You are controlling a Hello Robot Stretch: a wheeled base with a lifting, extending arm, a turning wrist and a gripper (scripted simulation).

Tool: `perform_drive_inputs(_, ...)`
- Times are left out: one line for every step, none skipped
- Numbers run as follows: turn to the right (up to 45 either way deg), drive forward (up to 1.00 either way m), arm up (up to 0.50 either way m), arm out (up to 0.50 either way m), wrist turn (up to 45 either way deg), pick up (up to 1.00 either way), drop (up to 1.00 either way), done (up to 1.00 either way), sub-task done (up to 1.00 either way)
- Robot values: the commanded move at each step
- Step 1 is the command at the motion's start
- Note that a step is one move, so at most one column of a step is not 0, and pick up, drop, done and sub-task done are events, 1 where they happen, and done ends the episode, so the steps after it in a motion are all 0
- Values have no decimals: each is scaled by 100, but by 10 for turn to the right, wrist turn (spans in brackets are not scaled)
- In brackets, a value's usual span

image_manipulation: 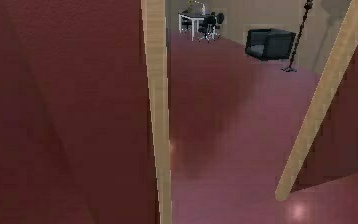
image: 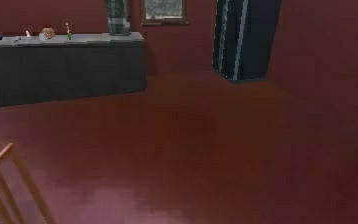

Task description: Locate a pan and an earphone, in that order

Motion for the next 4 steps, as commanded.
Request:
perform_drive_inputs(0, 20, 0, 0, 0, 0, 0, 0, 0)
perform_drive_inputs(-150, 0, 0, 0, 0, 0, 0, 0, 0)
perform_drive_inputs(0, 80, 0, 0, 0, 0, 0, 0, 0)
perform_drive_inputs(-330, 0, 0, 0, 0, 0, 0, 0, 0)
